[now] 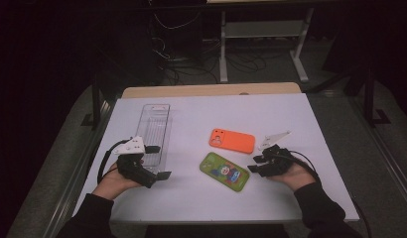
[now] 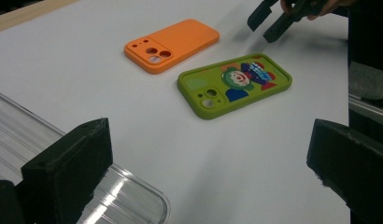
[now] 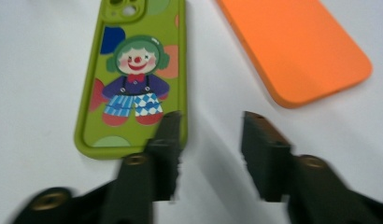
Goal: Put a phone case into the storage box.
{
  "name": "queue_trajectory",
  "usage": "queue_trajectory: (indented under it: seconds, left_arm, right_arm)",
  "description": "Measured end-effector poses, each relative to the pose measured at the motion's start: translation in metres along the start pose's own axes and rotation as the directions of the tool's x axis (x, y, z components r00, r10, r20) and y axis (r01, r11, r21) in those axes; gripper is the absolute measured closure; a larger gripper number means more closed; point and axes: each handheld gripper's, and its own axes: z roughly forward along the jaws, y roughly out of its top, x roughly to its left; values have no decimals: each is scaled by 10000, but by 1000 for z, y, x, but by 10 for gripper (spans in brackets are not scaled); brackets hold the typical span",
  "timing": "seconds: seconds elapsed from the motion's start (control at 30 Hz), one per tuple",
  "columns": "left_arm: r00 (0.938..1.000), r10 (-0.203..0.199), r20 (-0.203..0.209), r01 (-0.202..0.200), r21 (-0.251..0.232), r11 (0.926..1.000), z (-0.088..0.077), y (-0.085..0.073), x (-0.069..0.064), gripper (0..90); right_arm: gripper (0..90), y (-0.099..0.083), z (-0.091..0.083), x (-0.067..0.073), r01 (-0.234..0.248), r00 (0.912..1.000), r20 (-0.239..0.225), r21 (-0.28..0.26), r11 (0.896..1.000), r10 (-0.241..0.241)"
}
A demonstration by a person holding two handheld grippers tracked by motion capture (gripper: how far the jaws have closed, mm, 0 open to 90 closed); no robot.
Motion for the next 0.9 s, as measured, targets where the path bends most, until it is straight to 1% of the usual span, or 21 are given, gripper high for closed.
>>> queue_trajectory:
  seconds: [0.03,0.1,0.2,0.23,0.27,0.3,0.33,0.37,0.4,0.43,0.47,0.5,0.53,0.6,0.63,0.7,0.73,0.77,0.83,0.87,0.9]
  left_arm:
    - [10000,14,-10,-13,36,10000,0,0,0,0]
    - [10000,-13,-18,13,35,10000,0,0,0,0]
    - [10000,-17,-15,17,32,10000,0,0,0,0]
    - [10000,-58,-19,58,23,10000,0,0,-1,0]
    - [9999,-100,-16,100,-2,9999,-1,0,-1,0]
    - [9999,-105,-20,105,-9,9999,-1,0,-1,0]
    - [9999,-103,-20,103,-5,9999,-1,0,-1,0]
    - [9999,-109,-24,109,6,9999,-1,0,-1,0]
    - [10000,-71,-33,71,36,10000,-1,0,-1,0]
    - [9999,-100,-14,100,4,9999,-1,0,-1,0]
    - [9999,-103,-10,103,4,9999,-1,0,-1,0]
    - [9999,-121,-8,121,-8,9999,-1,0,-1,0]
    - [9999,-119,-8,119,5,9999,-1,-1,-1,0]
    - [9999,-100,-4,100,12,9999,-1,-1,-1,0]
    - [10000,-93,-1,93,10,10000,-1,-1,-1,0]
    - [10000,-55,-1,55,24,10000,-1,-1,-1,0]
    - [10000,-26,-4,26,40,10000,-1,-1,0,0]
    - [10000,-35,-11,35,19,10000,-1,-2,0,0]
    - [10000,-50,-8,50,57,10000,0,-2,-1,0]
    - [10000,-97,15,97,44,9999,0,-2,-1,0]
    - [9999,-113,22,113,72,9999,0,-2,-1,0]
  right_arm:
    - [453,-2,-2,1,-127,9999,54,-128,9998,128]
    - [398,-8,-6,3,-280,9992,261,-332,9991,289]
    - [276,-16,-10,8,-375,9978,526,-496,9981,401]
    - [242,-18,-11,9,-338,9973,623,-671,9972,380]
    - [173,-23,-13,11,-352,9969,668,-997,9944,420]
    - [173,-23,-13,11,-352,9969,668,-997,9944,420]
    - [133,-25,-14,11,-416,9967,643,-1116,9929,490]
    - [113,-28,-16,12,-445,9956,748,-1449,9884,558]
    - [78,-30,-17,13,-551,9950,737,-1563,9862,673]
    - [78,-30,-17,13,-551,9950,737,-1563,9862,673]
    - [36,-32,-18,13,-592,9949,708,-1699,9837,721]
    - [36,-32,-18,13,-592,9949,708,-1699,9837,721]
    - [7,-33,-18,14,-577,9951,695,-1713,9835,705]
    - [0,-35,-20,16,-502,9953,719,-1947,9796,653]
    - [0,-36,-24,18,-381,9958,733,-2164,9756,552]
    - [0,-37,-25,19,-367,9966,644,-2169,9755,518]
    - [0,-37,-26,19,-444,9970,524,-2146,9757,568]
    - [0,-37,-26,20,-447,9969,543,-2158,9754,576]
    - [0,-36,-26,21,-474,9974,431,-2039,9778,573]
    - [0,-35,-26,21,-425,9977,448,-1872,9814,518]
    - [0,-35,-26,21,-425,9977,448,-1872,9814,518]
